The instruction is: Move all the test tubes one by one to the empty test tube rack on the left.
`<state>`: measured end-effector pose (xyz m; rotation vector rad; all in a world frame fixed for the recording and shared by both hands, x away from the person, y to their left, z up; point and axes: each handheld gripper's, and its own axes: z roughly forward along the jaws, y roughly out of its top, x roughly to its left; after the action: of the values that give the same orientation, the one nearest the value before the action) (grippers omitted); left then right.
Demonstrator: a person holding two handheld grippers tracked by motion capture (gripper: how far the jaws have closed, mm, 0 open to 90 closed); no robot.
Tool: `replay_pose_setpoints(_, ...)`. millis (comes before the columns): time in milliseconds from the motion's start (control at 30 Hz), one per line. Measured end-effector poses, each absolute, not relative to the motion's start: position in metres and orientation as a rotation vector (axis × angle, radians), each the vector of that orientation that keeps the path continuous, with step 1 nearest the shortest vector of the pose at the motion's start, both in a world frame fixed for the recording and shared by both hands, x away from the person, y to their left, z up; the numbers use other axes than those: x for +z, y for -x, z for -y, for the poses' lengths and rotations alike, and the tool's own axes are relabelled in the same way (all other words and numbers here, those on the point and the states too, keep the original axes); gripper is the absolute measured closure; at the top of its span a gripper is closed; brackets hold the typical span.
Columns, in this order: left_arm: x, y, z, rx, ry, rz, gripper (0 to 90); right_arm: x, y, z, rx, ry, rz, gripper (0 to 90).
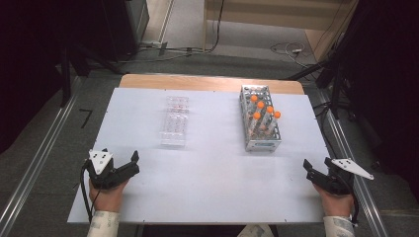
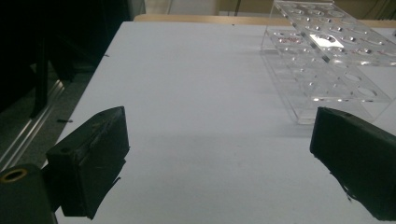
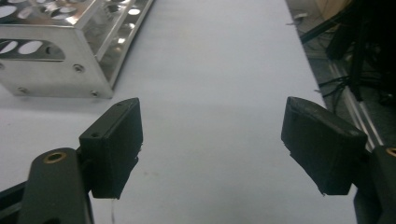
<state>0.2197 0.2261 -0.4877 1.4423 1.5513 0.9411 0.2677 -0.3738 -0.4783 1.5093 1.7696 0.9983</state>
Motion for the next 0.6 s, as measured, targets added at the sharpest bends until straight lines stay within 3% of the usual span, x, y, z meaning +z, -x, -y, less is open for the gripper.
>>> replay_pose_setpoints(200, -0.4899, -0.2282, -0.2233, 0.934, -1.442, -1.582, 4.8, -0.481, -0.2696, 0.3805, 1.041, -1.558, -1.772, 12.6)
replay_pose_setpoints(600, -0.4894, -0.2261, -0.2218, 0.931, -1.439, -1.568, 4.8, -0.4745, -0.2755, 0.3734, 1.053, -1.547, -1.773, 11.7)
